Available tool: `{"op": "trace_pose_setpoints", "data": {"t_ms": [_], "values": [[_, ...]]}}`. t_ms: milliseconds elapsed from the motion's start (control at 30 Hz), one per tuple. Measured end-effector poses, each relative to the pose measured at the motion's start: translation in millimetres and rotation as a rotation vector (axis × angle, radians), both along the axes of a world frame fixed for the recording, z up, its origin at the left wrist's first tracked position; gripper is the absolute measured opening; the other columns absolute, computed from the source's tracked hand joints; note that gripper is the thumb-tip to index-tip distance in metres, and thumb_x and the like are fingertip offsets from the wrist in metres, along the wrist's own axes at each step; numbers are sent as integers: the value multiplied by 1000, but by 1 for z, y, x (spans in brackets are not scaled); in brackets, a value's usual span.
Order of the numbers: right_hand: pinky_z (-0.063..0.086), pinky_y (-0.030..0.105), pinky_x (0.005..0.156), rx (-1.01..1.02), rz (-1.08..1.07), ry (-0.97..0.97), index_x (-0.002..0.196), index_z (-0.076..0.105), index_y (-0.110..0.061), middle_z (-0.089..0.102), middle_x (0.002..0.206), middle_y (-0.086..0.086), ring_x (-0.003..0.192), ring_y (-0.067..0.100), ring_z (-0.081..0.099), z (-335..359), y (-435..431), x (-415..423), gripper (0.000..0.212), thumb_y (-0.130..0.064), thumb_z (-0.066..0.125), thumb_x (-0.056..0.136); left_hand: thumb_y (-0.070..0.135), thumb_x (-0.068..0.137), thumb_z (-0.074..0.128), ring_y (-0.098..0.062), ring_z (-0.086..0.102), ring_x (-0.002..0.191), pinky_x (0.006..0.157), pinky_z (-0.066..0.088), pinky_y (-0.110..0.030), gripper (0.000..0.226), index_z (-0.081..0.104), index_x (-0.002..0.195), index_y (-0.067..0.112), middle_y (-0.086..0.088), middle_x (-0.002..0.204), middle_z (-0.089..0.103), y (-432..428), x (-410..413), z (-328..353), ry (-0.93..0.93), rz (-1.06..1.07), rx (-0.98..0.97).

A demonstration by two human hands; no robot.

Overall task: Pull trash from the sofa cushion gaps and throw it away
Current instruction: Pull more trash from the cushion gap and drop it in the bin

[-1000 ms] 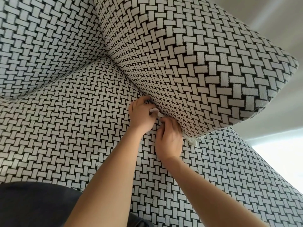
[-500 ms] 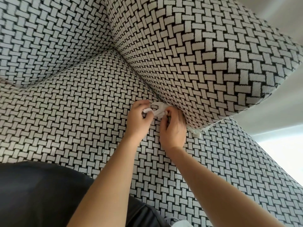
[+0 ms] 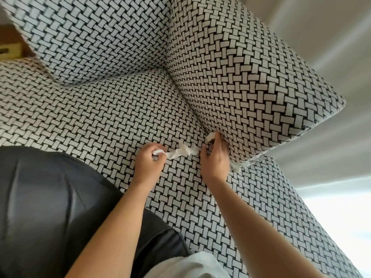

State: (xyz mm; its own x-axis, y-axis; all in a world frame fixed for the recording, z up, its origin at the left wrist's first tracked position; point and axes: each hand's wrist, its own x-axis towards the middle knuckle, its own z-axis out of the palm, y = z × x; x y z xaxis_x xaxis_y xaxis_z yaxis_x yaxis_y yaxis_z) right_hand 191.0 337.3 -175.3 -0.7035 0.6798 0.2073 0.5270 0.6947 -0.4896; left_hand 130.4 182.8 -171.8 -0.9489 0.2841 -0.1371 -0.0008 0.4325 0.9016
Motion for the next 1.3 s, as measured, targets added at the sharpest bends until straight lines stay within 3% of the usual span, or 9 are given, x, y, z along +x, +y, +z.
{"op": "trace_pose_setpoints", "data": {"t_ms": [100,200,333,567,767,933,1033,1167,1300], "values": [[56,39,76,59,35,-151,141,31,-3,56,123,19,89,26,65,8,5,8,56,-15,52,90,8,86,56,-9,47,98,83,40,-16,9,60,94,7,3,105,52,0,3,1,47,2,-16],[49,24,46,9,49,-463,146,10,-23,62,93,10,49,9,48,20,20,12,59,-21,42,96,7,85,56,-11,51,96,80,45,-18,13,57,98,8,-3,107,54,-2,5,0,125,-19,-63],[53,29,57,30,121,-620,144,5,-35,54,70,2,59,15,55,34,30,0,58,-25,40,98,12,89,50,-10,41,115,100,30,-25,51,38,138,20,1,132,42,1,10,-3,214,-173,-186],[56,38,72,-85,83,-569,118,43,-8,60,89,9,81,24,62,24,27,-19,28,-27,32,100,58,85,20,-25,48,116,95,35,-43,54,16,136,42,-2,130,49,3,10,-12,478,-354,-477],[39,19,39,68,187,-206,95,57,-4,54,66,1,46,14,50,0,21,9,49,-36,21,98,45,75,54,-29,58,98,85,42,-44,45,56,119,33,-4,112,60,6,7,-12,608,-390,-525],[47,21,49,101,185,-99,90,63,-2,55,113,17,57,20,61,4,16,15,33,-27,42,95,42,66,62,-30,58,95,87,40,-47,40,67,101,22,-4,108,62,9,6,-12,580,-384,-513],[44,17,53,133,168,-148,90,65,0,47,133,20,61,11,57,8,15,22,22,-16,50,94,33,64,69,-31,58,96,89,39,-48,35,67,94,16,-5,107,61,9,7,-14,555,-357,-479],[52,21,55,105,81,-399,102,61,-3,36,147,0,65,11,64,22,17,20,34,-20,32,101,26,69,68,-29,54,102,92,32,-41,27,66,93,13,-4,108,59,8,8,-17,513,-313,-413],[39,19,43,137,69,-460,99,60,-4,62,117,1,54,11,50,31,21,10,27,-17,37,99,31,73,59,-26,51,105,96,31,-40,28,65,93,13,-2,110,57,6,8,-15,457,-305,-386]]}}
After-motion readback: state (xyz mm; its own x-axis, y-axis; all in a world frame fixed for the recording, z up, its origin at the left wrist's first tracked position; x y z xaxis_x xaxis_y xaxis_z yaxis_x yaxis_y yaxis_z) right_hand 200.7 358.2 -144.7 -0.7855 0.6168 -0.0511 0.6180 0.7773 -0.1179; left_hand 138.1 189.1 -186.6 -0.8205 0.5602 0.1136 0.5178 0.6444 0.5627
